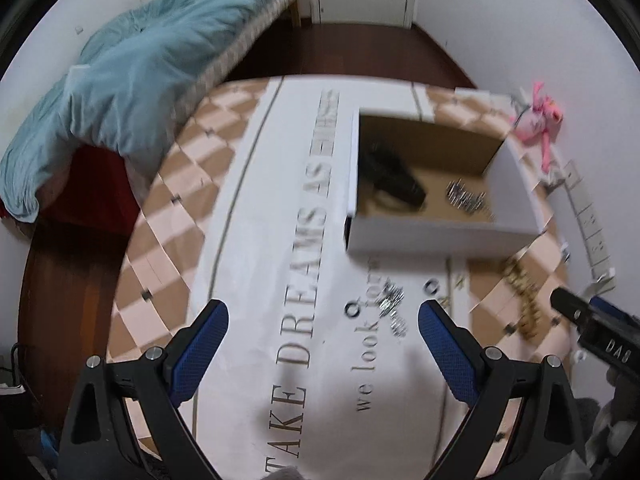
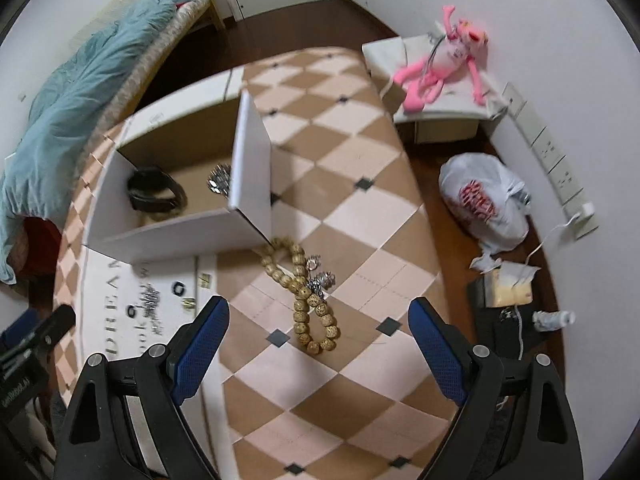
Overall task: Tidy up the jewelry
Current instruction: 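Grasp the silver charm pendant with the left tool while the right tool grasps the wooden bead bracelet, then lower the pendant into the box with the left tool while the right tool drops the bead bracelet in, then withdraw both open tools from the box, then pick up a small black ring with the left tool while the right tool picks a small gold piece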
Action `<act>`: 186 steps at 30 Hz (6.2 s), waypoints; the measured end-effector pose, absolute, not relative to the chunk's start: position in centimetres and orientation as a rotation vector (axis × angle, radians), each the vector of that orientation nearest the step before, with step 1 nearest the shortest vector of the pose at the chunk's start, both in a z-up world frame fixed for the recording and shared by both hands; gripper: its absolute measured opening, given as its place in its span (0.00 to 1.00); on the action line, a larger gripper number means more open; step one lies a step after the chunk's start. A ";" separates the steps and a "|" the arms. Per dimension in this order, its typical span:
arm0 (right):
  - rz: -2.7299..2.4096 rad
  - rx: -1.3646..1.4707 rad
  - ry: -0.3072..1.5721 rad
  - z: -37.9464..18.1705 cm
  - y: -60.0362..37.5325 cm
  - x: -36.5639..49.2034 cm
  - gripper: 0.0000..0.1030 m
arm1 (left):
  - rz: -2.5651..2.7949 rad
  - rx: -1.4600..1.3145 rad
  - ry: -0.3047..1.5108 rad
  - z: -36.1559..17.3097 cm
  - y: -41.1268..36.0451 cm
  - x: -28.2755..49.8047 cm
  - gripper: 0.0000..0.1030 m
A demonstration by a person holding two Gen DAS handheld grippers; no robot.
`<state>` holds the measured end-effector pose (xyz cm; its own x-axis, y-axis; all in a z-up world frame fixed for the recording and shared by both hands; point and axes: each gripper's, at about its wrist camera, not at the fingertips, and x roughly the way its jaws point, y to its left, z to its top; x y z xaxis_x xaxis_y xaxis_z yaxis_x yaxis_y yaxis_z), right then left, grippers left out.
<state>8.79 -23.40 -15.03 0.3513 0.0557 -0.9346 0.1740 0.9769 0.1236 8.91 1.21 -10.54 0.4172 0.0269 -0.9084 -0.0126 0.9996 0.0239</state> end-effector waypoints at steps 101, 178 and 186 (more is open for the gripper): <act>-0.028 0.003 1.201 -12.4 -17.9 18.2 0.93 | -0.044 0.015 1.131 -9.2 1.2 17.4 0.96; 0.092 0.282 1.151 -18.8 -19.0 10.0 0.54 | -0.115 0.059 1.157 -16.4 -1.5 8.5 0.10; 0.149 0.181 1.134 -19.5 -14.5 11.3 0.54 | -0.058 0.030 1.158 -16.8 1.3 8.4 0.10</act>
